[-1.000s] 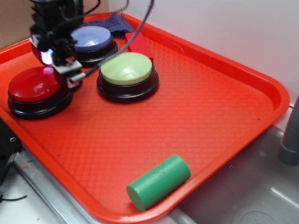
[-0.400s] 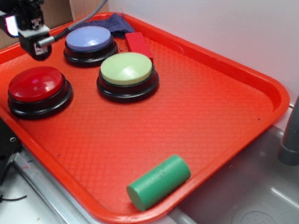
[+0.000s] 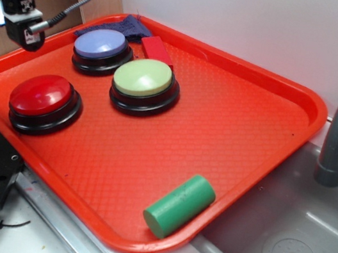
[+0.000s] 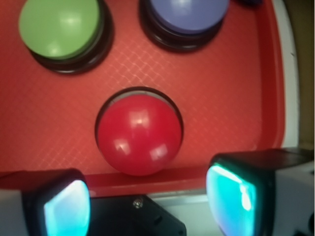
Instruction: Push the red button.
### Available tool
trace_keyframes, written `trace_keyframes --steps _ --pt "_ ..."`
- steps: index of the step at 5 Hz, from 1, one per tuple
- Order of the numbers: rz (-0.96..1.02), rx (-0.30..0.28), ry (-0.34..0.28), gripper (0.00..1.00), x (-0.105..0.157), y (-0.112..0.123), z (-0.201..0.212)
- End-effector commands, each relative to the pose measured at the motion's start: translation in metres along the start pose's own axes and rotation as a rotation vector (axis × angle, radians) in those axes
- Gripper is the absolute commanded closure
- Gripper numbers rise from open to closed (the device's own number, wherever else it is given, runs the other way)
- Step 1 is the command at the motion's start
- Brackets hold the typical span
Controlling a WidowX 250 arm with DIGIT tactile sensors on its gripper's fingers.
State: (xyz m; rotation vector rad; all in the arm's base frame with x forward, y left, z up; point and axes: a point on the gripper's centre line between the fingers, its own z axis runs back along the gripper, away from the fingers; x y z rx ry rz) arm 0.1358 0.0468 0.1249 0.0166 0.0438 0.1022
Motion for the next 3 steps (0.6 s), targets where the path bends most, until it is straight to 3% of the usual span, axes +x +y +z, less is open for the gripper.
trace_keyframes --steps 1,3 --pt "-0.028 0.006 -0.087 0.00 0.007 -0.005 0.035" --pt "-0.036 -0.011 -0.094 0.00 0.009 -0.005 0.048"
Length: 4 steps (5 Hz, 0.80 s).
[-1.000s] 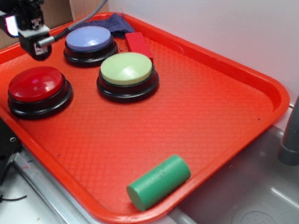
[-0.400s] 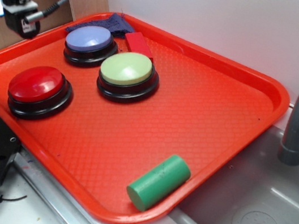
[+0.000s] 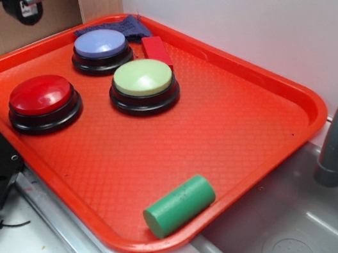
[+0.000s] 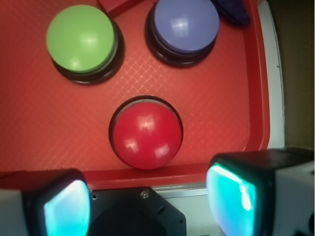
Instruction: Push the red button.
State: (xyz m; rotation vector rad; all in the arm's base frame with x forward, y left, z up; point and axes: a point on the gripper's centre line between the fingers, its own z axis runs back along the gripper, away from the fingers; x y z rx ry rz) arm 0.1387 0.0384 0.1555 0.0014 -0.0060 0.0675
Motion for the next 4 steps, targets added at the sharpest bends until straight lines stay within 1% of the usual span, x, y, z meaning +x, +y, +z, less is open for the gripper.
trace_keyframes --steps 1,4 --pt "-0.005 0.007 -0.049 0.00 0.012 0.000 0.019" --pt "-0.014 0.001 -0.078 0.00 0.019 -0.001 0.033"
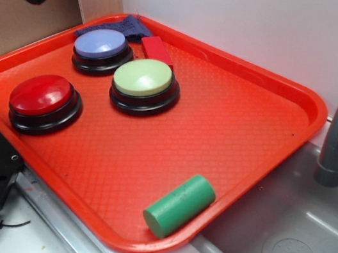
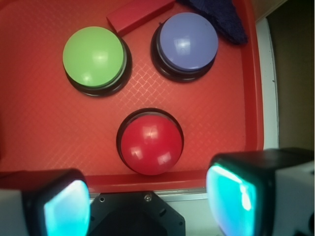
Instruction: Push the red button.
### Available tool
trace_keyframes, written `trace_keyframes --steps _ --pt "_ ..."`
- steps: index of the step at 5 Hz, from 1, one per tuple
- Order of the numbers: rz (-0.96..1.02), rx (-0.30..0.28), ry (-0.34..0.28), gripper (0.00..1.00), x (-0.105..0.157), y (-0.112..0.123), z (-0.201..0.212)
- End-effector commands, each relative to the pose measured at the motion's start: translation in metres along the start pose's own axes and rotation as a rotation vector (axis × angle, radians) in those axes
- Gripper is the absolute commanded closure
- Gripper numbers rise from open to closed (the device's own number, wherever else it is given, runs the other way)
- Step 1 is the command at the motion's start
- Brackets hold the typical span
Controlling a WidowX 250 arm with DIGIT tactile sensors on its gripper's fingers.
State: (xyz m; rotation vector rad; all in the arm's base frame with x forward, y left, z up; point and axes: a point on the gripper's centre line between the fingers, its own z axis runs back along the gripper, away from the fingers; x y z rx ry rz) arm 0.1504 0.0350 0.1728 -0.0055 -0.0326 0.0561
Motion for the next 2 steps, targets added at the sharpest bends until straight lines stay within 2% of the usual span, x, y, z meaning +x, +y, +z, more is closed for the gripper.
trace_keyframes --steps 1,2 --pt "-0.016 -0.009 -0.051 0.00 0.0054 0.0042 0.0220" --pt "-0.028 -0.007 -0.058 0.00 0.0023 0.0024 0.0224"
